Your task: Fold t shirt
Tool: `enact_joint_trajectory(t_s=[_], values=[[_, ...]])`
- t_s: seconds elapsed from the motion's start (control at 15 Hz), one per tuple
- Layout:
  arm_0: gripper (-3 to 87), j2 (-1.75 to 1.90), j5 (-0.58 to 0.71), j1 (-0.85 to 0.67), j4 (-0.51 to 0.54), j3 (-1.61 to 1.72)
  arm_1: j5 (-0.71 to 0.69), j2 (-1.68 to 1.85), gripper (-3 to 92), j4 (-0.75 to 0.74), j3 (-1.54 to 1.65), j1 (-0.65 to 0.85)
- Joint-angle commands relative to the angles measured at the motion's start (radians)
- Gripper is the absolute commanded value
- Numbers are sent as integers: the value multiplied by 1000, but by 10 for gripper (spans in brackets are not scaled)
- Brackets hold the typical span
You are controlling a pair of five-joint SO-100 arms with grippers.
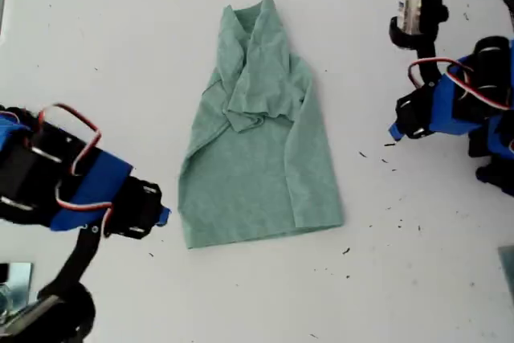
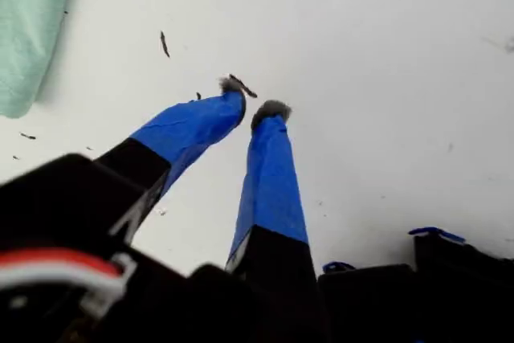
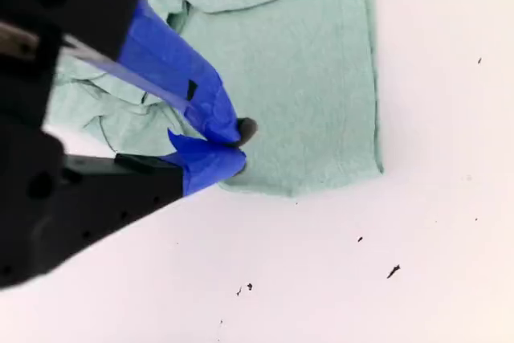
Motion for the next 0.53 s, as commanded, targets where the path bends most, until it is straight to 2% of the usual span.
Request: enact_joint_trajectory(t_s=[0.0,0.2,0.33,0.47], values=[[325,29,9,-6,6,-64,-8,34,49,-11,-6,5],[341,44,18,-48,6,8,5,44,49,-11,-5,-6],[357,6,-21,-60,-17,87,12,66,49,-20,6,-14],[366,0,-37,-78,-150,264,23,91,49,-32,25,-31]])
